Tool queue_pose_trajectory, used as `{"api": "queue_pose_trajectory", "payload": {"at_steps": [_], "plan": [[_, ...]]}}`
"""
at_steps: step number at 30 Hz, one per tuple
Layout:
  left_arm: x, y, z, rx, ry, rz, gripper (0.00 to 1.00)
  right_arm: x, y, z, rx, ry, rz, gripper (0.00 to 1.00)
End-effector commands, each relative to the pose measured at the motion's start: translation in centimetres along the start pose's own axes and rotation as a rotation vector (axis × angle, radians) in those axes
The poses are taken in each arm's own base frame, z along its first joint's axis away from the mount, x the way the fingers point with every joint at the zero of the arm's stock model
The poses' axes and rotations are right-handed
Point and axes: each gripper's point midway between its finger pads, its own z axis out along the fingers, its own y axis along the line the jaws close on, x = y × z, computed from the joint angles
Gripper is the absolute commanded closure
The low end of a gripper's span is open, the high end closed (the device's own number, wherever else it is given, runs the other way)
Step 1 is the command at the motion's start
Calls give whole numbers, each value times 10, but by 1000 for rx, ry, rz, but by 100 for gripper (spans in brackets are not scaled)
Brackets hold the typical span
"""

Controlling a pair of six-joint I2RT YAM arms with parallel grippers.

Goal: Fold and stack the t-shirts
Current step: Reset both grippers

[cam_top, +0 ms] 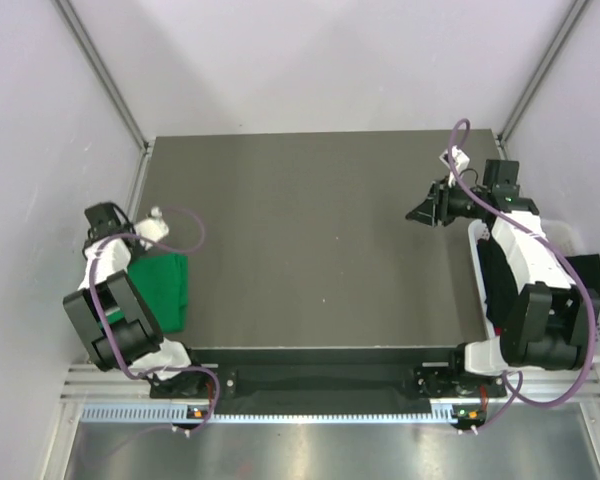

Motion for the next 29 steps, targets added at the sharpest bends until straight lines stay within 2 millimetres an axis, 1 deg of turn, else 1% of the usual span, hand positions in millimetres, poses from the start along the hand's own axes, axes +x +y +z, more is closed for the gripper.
{"api": "queue_pose_trajectory", "payload": {"at_steps": [1, 2, 3, 4, 5, 6, 7, 8, 9, 10, 11, 12, 13, 14, 15, 16, 17, 18, 19, 20, 21, 22, 23, 24, 25, 26, 28, 29], "plan": [[-73, 47, -46, -129, -295, -173, 56, -8, 5, 6, -39, -36, -44, 58], [-83, 51, -54, -137, -329, -239, 54, -9, 6, 6, -38, -40, -53, 57], [-93, 53, -64, -145, -363, -261, 50, -9, 6, 5, -38, -40, -55, 57], [-102, 52, -71, -140, -395, -276, 50, -10, 7, 4, -36, -41, -68, 57], [-119, 49, -80, -117, -442, -328, 41, -13, 10, 1, -28, -47, -88, 56], [-130, 48, -92, -107, -488, -359, 38, -15, 11, 0, -19, -53, -106, 55], [-140, 42, -100, -64, -522, -389, 36, -16, 7, -2, 26, -50, -128, 55], [-160, 28, -118, 48, -600, -464, 26, -23, 10, -7, 56, -68, -162, 54], [-170, 19, -128, 123, -635, -509, 13, -27, 16, -6, 67, -72, -188, 52], [-180, 9, -137, 204, -665, -553, 2, -32, 10, -9, 144, -70, -203, 51], [-191, -2, -154, 318, -692, -655, 2, -46, 13, -15, 203, -98, -245, 36], [-205, -10, -164, 419, -738, -698, 2, -51, 17, -14, 255, -101, -275, 26], [-216, -15, -170, 474, -750, -739, 1, -55, 15, -11, 357, -91, -321, 1], [-224, -13, -176, 524, -727, -882, 1, -68, 19, -15, 405, -130, -349, 0], [-230, -9, -170, 520, -694, -950, 1, -73, 16, -18, 451, -159, -333, 0], [-243, -13, -174, 558, -692, -974, 1, -81, 7, -25, 540, -207, -243, 0], [-253, -10, -181, 587, -694, -1017, 1, -89, -1, -27, 588, -227, -195, 0], [-261, -12, -177, 603, -676, -1019, 1, -92, -8, -27, 641, -235, -128, 0], [-271, -14, -177, 576, -668, -1004, 1, -96, -20, -34, 733, -260, -46, 0], [-274, -17, -173, 562, -649, -1023, 1, -98, -24, -31, 751, -245, -25, 0], [-282, -11, -173, 523, -684, -1017, 1, -99, -25, -30, 758, -250, -19, 0], [-287, -14, -170, 480, -682, -1010, 1, -101, -21, -28, 749, -264, -19, 0], [-289, -26, -163, 485, -674, -1016, 1, -97, -21, -21, 730, -276, -22, 0], [-292, -27, -166, 478, -706, -1011, 1, -96, -17, -16, 705, -282, -25, 0], [-298, -26, -167, 483, -745, -1007, 1, -93, -8, -6, 643, -265, -43, 0], [-296, -31, -163, 486, -736, -992, 1, -88, -8, -2, 632, -241, -62, 0], [-289, -32, -159, 456, -707, -941, 1, -83, -8, 1, 643, -207, -96, 0], [-286, -26, -160, 421, -699, -937, 1, -81, -9, 0, 650, -206, -95, 0]]}}
